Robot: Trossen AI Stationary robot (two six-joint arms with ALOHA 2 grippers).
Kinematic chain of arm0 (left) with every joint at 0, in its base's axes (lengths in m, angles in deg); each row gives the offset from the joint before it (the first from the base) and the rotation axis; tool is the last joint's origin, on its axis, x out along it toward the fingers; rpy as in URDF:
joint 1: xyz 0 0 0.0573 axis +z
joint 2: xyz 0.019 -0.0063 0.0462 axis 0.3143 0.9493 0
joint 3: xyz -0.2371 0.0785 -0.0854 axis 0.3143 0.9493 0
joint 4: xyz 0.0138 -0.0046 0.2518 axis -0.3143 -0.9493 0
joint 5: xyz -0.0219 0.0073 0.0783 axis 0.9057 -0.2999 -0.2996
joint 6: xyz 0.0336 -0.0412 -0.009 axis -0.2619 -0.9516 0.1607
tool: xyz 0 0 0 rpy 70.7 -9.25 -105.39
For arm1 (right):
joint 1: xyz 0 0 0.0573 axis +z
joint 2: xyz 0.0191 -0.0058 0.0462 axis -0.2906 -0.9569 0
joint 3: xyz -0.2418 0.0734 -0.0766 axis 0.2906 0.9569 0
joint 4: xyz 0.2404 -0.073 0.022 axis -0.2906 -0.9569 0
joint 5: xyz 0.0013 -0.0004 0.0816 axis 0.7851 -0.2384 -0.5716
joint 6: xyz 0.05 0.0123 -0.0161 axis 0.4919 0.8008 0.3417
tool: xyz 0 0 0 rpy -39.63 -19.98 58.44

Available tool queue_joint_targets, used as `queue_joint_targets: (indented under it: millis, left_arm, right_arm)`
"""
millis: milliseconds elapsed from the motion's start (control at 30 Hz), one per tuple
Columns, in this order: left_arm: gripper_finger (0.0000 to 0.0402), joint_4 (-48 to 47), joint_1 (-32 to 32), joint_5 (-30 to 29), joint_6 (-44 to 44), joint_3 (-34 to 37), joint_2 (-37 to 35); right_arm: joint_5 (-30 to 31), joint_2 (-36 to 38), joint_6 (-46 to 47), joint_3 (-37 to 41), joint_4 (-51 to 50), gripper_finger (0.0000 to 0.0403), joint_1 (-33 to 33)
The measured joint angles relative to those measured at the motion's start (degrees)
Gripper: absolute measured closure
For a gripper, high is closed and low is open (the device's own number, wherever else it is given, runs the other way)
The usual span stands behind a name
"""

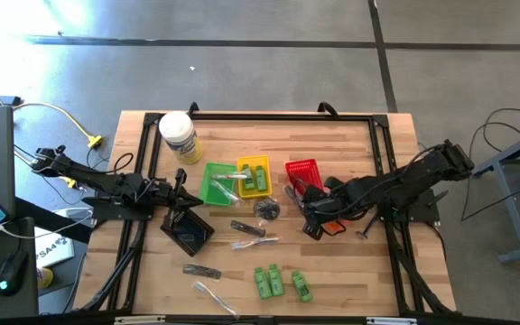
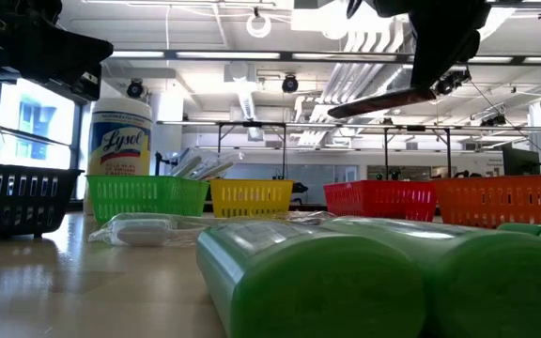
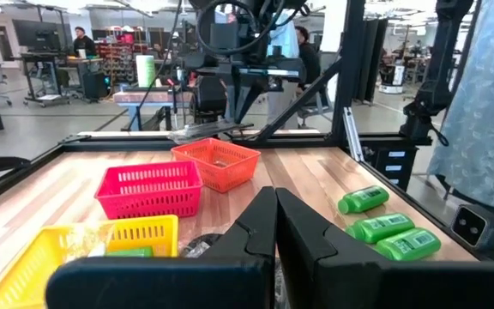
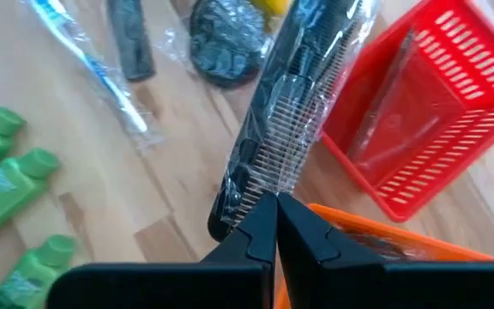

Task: Pick & Place Travel size toiletries
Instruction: Put the top right black comb into the red basket

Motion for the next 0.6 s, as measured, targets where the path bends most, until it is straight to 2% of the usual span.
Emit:
queue_joint_targets:
  millis: [233, 500, 600]
  left_arm:
    - [0.0402, 0.01, 0.0, -7.39, 2.49, 0.0, 0.0]
    - [0.0402, -0.27, 0.0, -7.56, 2.33, 0.0, -0.02]
    - [0.0402, -0.72, 0.0, -7.56, 1.1, 0.0, 0.0]
  right_arm:
    - [-0.59, 0.0, -5.2, 0.01, -1.76, 0.04, -5.28]
    - [-0.74, 0.0, -9.35, 0.02, -4.97, 0.04, -13.37]
    - [-2.7, 0.0, -10.97, 0.02, -6.89, 0.04, -17.37]
